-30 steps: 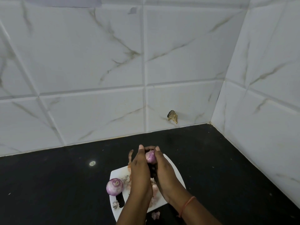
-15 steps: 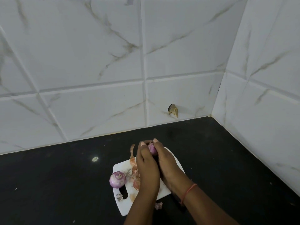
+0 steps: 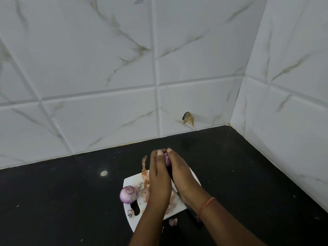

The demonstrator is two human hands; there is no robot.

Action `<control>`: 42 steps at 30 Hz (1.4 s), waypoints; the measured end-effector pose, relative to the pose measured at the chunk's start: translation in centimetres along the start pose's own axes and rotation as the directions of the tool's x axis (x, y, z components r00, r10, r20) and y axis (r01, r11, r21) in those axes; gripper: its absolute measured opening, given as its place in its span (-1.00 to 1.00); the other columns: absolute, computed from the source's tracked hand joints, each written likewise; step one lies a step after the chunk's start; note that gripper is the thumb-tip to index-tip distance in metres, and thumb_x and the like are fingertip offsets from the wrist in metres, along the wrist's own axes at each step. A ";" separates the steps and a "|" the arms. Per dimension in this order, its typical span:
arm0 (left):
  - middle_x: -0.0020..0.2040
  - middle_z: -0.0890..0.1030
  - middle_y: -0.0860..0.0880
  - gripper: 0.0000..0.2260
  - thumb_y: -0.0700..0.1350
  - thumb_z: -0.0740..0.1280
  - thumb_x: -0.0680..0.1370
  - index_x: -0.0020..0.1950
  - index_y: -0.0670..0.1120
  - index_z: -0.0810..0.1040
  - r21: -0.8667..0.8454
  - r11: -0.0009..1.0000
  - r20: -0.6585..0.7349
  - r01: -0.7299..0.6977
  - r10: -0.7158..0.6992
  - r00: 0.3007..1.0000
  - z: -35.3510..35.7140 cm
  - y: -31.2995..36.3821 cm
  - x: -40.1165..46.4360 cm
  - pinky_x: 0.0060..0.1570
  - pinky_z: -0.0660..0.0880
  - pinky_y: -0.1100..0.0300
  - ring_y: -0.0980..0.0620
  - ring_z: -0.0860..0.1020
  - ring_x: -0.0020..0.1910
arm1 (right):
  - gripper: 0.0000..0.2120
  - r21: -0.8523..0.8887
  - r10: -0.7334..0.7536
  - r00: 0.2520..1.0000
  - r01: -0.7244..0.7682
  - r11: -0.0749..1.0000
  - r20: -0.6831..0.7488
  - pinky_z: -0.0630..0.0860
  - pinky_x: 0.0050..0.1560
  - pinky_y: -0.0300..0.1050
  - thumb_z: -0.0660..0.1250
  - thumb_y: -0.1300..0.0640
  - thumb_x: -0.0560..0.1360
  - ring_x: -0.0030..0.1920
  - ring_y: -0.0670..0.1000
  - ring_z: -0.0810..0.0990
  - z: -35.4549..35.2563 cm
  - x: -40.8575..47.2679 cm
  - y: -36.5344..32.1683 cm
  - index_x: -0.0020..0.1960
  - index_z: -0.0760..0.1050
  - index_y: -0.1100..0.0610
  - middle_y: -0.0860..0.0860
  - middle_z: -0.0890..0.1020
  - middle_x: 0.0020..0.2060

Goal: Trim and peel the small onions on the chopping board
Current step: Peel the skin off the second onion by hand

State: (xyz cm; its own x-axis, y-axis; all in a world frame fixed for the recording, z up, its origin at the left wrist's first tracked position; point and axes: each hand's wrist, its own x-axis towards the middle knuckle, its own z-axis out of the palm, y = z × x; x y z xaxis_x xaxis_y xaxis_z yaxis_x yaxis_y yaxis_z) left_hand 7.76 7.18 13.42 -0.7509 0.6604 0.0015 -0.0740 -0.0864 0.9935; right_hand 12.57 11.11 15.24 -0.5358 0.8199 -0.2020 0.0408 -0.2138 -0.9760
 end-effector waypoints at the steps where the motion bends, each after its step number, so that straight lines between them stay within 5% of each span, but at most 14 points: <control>1: -0.03 0.66 -0.04 -0.71 -0.02 0.06 0.73 0.17 -0.07 0.55 0.001 1.000 0.034 -0.021 0.021 0.999 -0.3 0.0 0.0 0.13 0.56 0.02 -0.04 0.64 0.07 | -0.67 0.005 0.010 1.000 -0.010 1.000 0.007 0.56 0.08 -0.13 0.13 -0.01 0.63 0.05 0.00 0.65 0.0 0.1 -0.1 0.10 0.58 0.16 0.13 0.67 0.00; 7: 0.08 0.70 0.05 -0.70 0.06 0.09 0.70 0.22 0.06 0.59 0.013 0.998 0.283 -0.060 0.054 0.958 -2.6 0.0 0.5 0.19 0.55 0.12 0.08 0.64 0.16 | -0.65 0.147 0.122 0.993 -0.121 0.982 0.003 0.51 -0.08 -0.14 0.15 -0.09 0.61 -0.04 0.01 0.64 0.2 0.4 0.2 0.09 0.61 0.10 0.08 0.68 -0.08; 12: 0.30 0.61 0.03 -0.62 0.12 0.17 0.59 0.38 0.14 0.53 -0.030 0.999 0.456 -0.030 0.040 0.889 -4.0 0.5 1.5 0.21 0.52 0.00 -0.02 0.57 0.29 | -0.63 0.229 0.207 0.978 -0.195 0.954 -0.030 0.35 -0.48 -0.25 0.14 -0.07 0.62 -0.53 -0.12 0.47 -0.3 1.2 -0.6 -0.12 0.55 0.16 -0.01 0.53 -0.51; 15: 0.26 0.63 0.05 -0.62 0.21 0.21 0.57 0.38 0.21 0.49 0.015 0.999 0.467 -0.050 0.038 0.883 -3.6 0.4 1.6 0.37 0.42 -0.08 0.01 0.57 0.29 | -0.59 0.160 0.175 0.984 -0.171 0.972 -0.014 0.42 -0.34 -0.22 0.11 -0.08 0.62 -0.29 -0.06 0.54 -0.3 1.4 -0.5 0.15 0.56 0.20 0.06 0.59 -0.25; 17: 0.19 0.65 0.05 -0.68 0.21 0.24 0.60 0.34 0.24 0.49 0.038 0.996 0.446 -0.077 0.052 0.893 -3.1 0.4 1.3 0.36 0.42 0.00 0.09 0.59 0.25 | -0.60 0.136 0.130 0.991 -0.126 0.983 -0.020 0.44 -0.26 -0.19 0.10 -0.06 0.62 -0.18 -0.03 0.56 -0.2 1.4 -0.5 0.19 0.54 0.18 0.08 0.60 -0.14; 21: 0.03 0.68 0.14 -0.78 -0.05 0.14 0.70 0.22 0.09 0.55 -0.017 0.999 0.257 -0.052 0.055 0.965 -1.5 0.7 0.1 -0.01 0.56 0.28 0.18 0.64 0.08 | -0.68 0.048 0.028 0.998 -0.026 0.999 -0.051 0.55 -0.05 -0.11 0.13 -0.05 0.62 -0.03 -0.02 0.63 0.6 1.0 0.0 0.06 0.58 0.11 0.05 0.66 -0.07; 24: -0.05 0.70 0.11 -0.74 -0.02 0.11 0.72 0.18 0.04 0.59 -0.042 0.999 0.117 0.002 0.003 0.993 -0.6 0.7 -0.1 0.01 0.52 0.22 0.20 0.65 -0.01 | -0.68 0.042 0.035 0.997 -0.032 0.999 -0.066 0.57 0.10 -0.05 0.17 -0.14 0.58 -0.01 -0.06 0.67 1.4 1.1 1.2 -0.01 0.62 0.01 0.02 0.70 -0.07; 26: -0.08 0.72 0.04 -0.71 -0.02 0.11 0.72 0.15 -0.02 0.62 -0.096 0.993 0.078 0.069 -0.062 0.995 -0.5 0.8 0.0 0.01 0.53 0.18 0.13 0.67 -0.02 | -0.69 0.032 0.002 0.998 0.000 0.999 -0.069 0.55 -0.08 -0.26 0.13 -0.03 0.63 -0.07 -0.13 0.67 1.2 0.6 1.2 0.01 0.63 0.03 -0.02 0.71 -0.12; 35: -0.13 0.73 -0.15 -0.59 0.13 0.21 0.64 -0.07 -0.15 0.69 -0.368 0.875 0.151 0.314 -0.278 0.949 -1.0 1.0 2.1 0.03 0.57 0.04 -0.03 0.71 -0.09 | -0.69 0.050 -0.085 0.995 0.088 0.995 -0.051 0.56 -0.03 -0.28 0.07 0.09 0.65 -0.02 -0.09 0.66 0.2 0.2 1.5 0.04 0.59 0.04 0.01 0.70 -0.08; 38: 0.00 0.73 -0.08 -0.51 0.26 0.16 0.56 0.07 -0.11 0.64 -0.293 0.940 0.114 0.173 -0.146 0.983 -1.0 0.7 1.3 0.05 0.58 0.09 0.00 0.70 0.04 | -0.71 0.047 -0.092 0.996 0.093 0.995 -0.019 0.52 -0.10 -0.33 0.07 0.02 0.66 -0.08 -0.20 0.64 0.6 0.1 1.4 0.05 0.57 -0.03 -0.15 0.68 -0.17; 42: 0.02 0.66 0.15 -0.65 0.29 0.20 0.51 0.18 0.14 0.51 -0.076 0.996 0.098 -0.049 0.056 0.994 -0.5 -0.9 -0.2 0.01 0.52 0.36 0.33 0.61 0.01 | -0.75 -0.081 -0.235 0.972 0.233 0.969 -0.027 0.49 -0.09 -0.37 0.06 0.06 0.68 -0.13 -0.24 0.61 1.3 0.0 1.4 -0.02 0.49 0.02 -0.11 0.61 -0.20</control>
State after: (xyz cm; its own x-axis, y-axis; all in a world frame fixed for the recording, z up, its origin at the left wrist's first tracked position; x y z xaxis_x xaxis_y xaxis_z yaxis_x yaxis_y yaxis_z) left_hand 7.67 6.76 12.52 -0.6859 0.7245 0.0683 -0.0869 -0.1748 0.9808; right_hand 11.52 10.08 14.02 -0.5073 0.8612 0.0313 -0.0169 0.0263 -0.9995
